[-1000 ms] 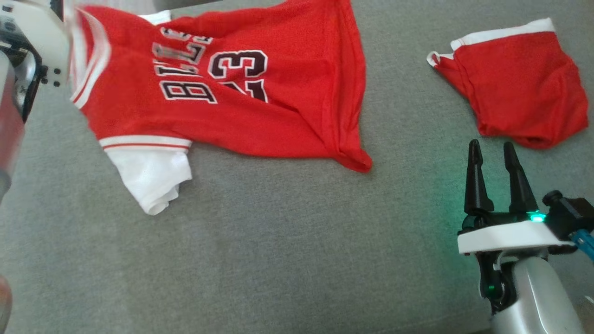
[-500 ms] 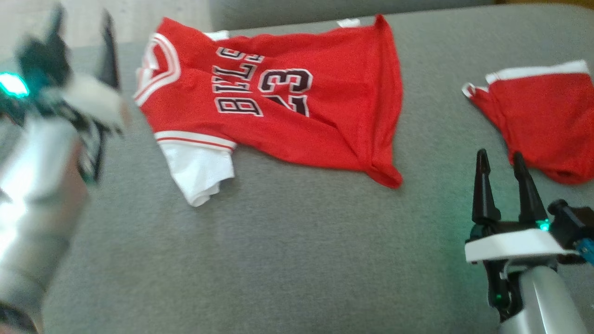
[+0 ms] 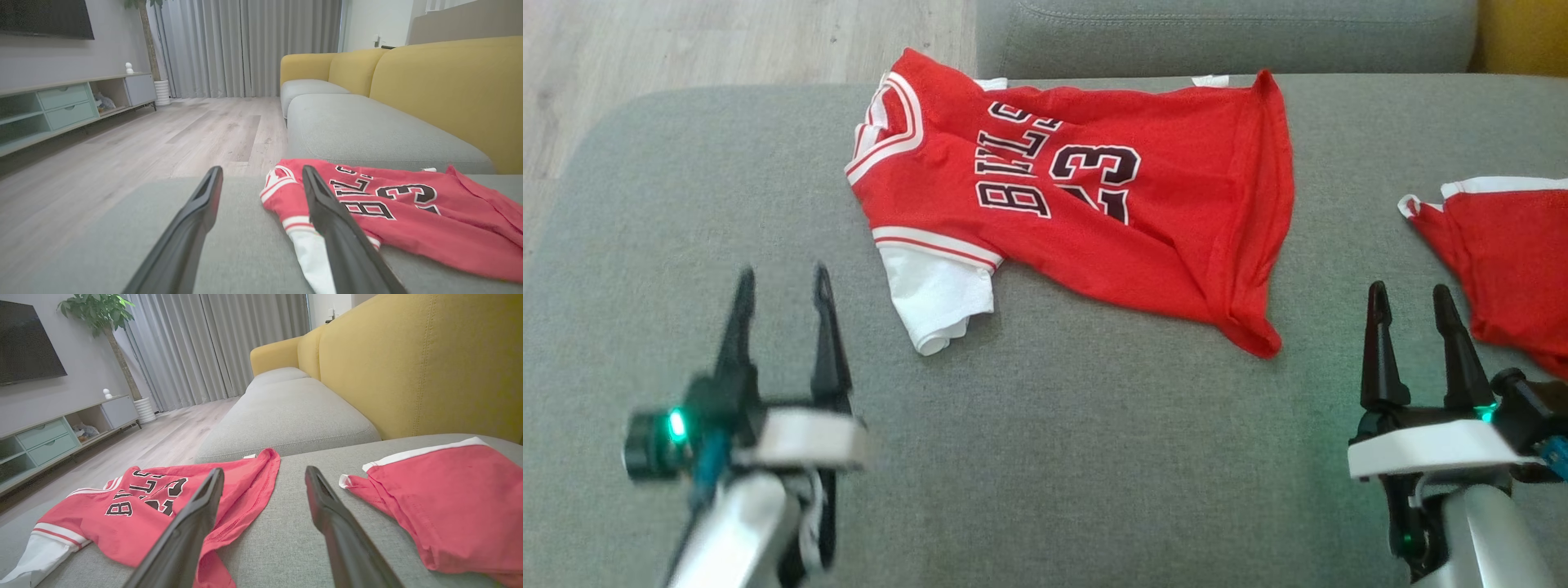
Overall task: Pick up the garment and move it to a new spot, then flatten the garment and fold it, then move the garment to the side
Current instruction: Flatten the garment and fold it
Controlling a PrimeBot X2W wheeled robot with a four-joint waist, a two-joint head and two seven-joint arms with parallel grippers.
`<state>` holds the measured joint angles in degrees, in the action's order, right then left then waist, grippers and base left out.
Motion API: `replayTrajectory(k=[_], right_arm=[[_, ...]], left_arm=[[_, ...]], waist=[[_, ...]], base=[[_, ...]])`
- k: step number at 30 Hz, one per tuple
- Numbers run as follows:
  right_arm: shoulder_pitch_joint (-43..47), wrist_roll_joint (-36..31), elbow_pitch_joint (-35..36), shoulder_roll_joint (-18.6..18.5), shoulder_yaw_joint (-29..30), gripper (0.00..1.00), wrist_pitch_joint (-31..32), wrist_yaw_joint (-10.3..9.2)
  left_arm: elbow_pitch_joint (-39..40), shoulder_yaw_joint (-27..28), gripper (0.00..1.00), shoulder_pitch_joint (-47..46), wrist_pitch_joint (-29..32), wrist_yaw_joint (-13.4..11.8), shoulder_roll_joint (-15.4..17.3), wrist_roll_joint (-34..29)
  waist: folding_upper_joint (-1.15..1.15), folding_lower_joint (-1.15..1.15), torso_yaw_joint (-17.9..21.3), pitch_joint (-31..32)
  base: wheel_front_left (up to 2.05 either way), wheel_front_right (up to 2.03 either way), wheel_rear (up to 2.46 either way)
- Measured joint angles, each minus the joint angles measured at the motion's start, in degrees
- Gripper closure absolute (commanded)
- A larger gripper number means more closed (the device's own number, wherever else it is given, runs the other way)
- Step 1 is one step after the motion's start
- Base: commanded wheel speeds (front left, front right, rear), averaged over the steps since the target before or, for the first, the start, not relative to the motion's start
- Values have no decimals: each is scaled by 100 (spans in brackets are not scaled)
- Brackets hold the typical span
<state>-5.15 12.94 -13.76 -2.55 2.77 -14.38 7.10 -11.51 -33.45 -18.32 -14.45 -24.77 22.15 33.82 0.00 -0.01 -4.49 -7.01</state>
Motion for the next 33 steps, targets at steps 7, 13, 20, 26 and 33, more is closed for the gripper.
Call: replayTrajectory(k=[7, 13, 20, 26, 33], right_arm=[[-34, -234, 43, 0, -97, 0, 0, 0], [-537, -399, -378, -2, -213, 0, 180, 0], [-1230, -416, -1540, -11, -412, 0, 1213, 0], [-1360, -22, -2068, -16, -624, 0, 1430, 0], [-1681, 107, -2390, -21, -827, 0, 1226, 0]], left_arm=[[307, 271, 0, 684, 0, 227, -375, -505], [154, 376, 0, 411, 0, 499, -610, -816], [-165, 446, 0, 335, 0, 746, -889, -977], [-293, 615, 0, 334, 0, 873, -1027, -1129], [-366, 770, 0, 338, 0, 1018, -1145, -1272]], waist=[[0, 0, -112, -111], [0, 1, -225, -325], [0, 2, -426, -510], [0, 1, -578, -547], [0, 1, -611, -551]], base=[[0, 0, 0], [0, 0, 0], [0, 0, 0], [0, 0, 0], [0, 0, 0]])
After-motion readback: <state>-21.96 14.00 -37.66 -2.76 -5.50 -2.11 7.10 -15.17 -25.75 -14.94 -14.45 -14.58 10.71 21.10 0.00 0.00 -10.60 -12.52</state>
